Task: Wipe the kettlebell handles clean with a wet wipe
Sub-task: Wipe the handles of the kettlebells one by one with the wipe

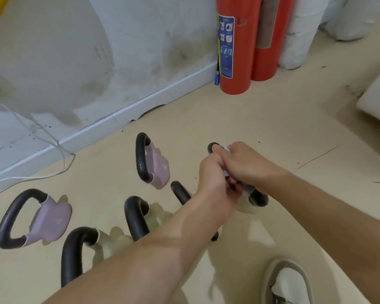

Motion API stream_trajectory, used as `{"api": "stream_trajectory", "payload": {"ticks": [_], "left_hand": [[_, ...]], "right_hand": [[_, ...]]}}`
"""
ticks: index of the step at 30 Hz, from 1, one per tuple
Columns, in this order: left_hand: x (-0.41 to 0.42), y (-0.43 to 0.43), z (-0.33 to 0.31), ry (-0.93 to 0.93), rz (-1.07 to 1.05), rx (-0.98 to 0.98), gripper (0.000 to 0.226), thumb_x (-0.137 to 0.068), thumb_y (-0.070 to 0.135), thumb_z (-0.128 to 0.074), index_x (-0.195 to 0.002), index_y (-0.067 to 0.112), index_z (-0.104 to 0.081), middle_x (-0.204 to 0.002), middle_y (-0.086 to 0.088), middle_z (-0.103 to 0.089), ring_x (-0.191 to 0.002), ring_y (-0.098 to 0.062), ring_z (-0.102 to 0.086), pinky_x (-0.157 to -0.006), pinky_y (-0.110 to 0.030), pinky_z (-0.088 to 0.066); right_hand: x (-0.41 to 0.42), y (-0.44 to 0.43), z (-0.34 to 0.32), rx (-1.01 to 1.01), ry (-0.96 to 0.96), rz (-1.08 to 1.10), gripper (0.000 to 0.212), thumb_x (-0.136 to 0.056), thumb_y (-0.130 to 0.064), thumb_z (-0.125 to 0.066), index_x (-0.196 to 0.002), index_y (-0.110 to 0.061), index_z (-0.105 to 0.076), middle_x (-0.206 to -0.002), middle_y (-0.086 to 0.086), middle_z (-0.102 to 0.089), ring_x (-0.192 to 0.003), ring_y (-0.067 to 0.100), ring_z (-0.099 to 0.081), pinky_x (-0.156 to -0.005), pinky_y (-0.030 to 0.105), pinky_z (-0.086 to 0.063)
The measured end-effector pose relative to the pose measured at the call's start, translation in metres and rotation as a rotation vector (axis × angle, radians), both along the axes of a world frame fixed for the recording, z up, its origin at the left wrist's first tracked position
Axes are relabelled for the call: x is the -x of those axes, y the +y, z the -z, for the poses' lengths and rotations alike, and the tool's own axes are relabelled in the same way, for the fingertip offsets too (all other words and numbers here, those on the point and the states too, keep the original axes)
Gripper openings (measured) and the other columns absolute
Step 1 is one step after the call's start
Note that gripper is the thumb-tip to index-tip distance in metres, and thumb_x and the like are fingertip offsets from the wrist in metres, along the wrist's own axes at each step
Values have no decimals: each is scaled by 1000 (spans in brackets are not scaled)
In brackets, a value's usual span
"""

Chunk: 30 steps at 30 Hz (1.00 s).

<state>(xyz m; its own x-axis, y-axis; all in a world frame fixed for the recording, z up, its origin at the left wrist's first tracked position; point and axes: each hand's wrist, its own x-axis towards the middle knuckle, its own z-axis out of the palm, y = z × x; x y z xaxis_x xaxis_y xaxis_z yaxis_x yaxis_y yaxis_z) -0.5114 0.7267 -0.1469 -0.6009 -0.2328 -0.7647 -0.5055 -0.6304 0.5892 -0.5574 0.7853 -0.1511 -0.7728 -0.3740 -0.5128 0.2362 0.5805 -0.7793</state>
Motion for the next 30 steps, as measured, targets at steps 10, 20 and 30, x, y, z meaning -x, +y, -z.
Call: {"api": "stream_trajectory", "payload": {"ticks": [10, 20, 30], "left_hand": [[19, -16, 46, -90, 111, 22, 28, -86, 9, -32, -63, 8, -49, -53, -6, -44, -49, -21, -39, -51, -26, -34], [-13, -36, 30, 6, 256, 250, 23, -85, -9, -43, -77, 6, -59, -80, -9, -60, -80, -22, -61, -90, -39, -54], [-14, -28, 52, -60, 468, 457, 40, -89, 11, -51, -129, 10, -52, -105, -10, -69, -101, -25, -67, -96, -41, -52]], "right_hand": [[5, -12, 66, -26, 27, 75, 56, -104, -38, -29, -59, -10, -48, -43, 1, -49, -31, 10, -45, -36, 18, -34], [-54, 10, 101, -124, 681, 79, 27, -99, -43, -37, -86, -20, -43, -64, -10, -46, -54, 7, -46, -51, 33, -41], [-75, 25, 129, 134, 583, 345, 52, -85, -1, -67, -69, -36, -32, -57, -12, -40, -54, -1, -42, -50, 8, -33]]}}
